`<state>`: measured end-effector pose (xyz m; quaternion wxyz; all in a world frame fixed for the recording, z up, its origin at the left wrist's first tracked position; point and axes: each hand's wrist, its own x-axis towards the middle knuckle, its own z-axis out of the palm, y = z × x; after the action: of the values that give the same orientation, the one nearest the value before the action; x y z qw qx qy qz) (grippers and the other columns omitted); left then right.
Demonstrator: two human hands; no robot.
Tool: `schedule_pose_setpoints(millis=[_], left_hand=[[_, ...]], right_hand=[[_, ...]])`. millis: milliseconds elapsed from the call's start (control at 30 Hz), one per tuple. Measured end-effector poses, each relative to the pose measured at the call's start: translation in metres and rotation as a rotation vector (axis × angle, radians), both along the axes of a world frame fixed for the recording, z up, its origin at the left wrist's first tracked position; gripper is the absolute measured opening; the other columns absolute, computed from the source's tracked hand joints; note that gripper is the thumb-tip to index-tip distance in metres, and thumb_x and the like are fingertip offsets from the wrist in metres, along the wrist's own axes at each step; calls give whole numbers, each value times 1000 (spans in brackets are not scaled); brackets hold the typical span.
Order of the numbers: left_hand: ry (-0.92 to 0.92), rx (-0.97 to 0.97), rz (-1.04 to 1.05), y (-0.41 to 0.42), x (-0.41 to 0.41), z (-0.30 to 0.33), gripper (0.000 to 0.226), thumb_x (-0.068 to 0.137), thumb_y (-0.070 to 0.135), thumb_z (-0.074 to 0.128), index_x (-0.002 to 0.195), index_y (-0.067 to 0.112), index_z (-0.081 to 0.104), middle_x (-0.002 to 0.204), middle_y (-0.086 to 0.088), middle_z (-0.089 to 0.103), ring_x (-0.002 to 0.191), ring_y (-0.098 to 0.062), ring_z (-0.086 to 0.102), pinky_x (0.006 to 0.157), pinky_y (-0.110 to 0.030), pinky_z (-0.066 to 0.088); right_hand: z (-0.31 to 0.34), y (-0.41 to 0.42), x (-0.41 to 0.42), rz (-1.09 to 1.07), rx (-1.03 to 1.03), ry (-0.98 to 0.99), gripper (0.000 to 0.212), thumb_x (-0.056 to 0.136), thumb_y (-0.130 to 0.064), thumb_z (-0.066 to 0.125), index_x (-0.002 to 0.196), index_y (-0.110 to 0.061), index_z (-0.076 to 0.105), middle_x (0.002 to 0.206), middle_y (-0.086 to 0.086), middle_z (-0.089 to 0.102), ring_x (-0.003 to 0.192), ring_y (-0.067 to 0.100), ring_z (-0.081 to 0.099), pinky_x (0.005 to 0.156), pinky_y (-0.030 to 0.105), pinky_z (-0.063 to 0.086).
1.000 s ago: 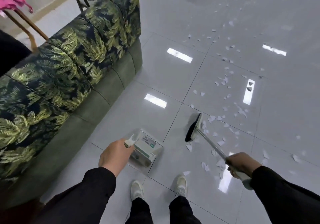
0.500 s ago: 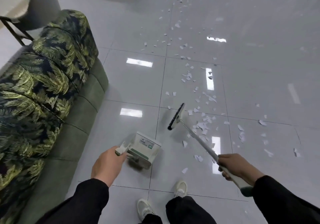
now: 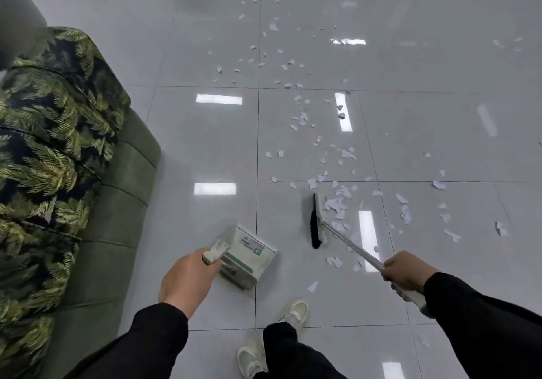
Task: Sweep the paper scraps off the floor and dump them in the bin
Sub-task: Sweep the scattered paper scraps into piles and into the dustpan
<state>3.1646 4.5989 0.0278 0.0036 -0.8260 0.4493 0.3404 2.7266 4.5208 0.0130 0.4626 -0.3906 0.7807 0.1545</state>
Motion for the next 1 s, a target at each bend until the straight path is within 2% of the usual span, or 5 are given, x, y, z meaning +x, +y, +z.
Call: schedule_pose_setpoints(millis=[200, 467, 600, 667, 1000], left_hand=[[42, -56, -59, -72, -44, 6, 24, 100, 44, 56, 80, 31, 61, 69, 5, 63, 60, -14, 54, 51, -29, 37], [19, -45, -272, -158, -81, 8, 20, 101, 42, 49, 88, 33, 62, 74, 7, 66, 70, -15, 61, 57, -29, 43], [29, -50, -410, -211, -87, 3, 20, 100, 44, 50, 85, 34, 61, 73, 8, 66, 68, -14, 62, 58, -30, 44], [34, -45, -458, -232, -87, -2, 24, 100, 48, 51, 83, 33, 60, 71, 8, 65, 66, -14, 61, 58, -29, 44], [122, 9, -842, -344, -61, 2, 26, 99, 47, 53, 78, 33, 56, 73, 8, 63, 67, -12, 57, 58, -29, 42]], right_hand=[[-1, -35, -65, -59, -103, 63, 16, 83, 2, 60, 68, -3, 56, 56, 12, 53, 42, 23, 49, 45, 22, 39], [28, -20, -68, -614, -204, -171, 8, 84, 5, 56, 88, -1, 60, 67, 15, 48, 45, 22, 41, 44, 24, 37], [32, -4, -31, -1002, -140, -338, 5, 86, 6, 55, 87, 1, 56, 70, 16, 51, 50, 24, 46, 51, 30, 51], [40, -5, -12, -1126, -90, -424, 7, 87, 7, 52, 85, 1, 54, 68, 15, 54, 46, 22, 46, 44, 26, 46], [70, -48, 127, -2110, -378, -633, 24, 97, -7, 49, 120, -10, 43, 78, 15, 49, 38, 15, 41, 33, 20, 44]])
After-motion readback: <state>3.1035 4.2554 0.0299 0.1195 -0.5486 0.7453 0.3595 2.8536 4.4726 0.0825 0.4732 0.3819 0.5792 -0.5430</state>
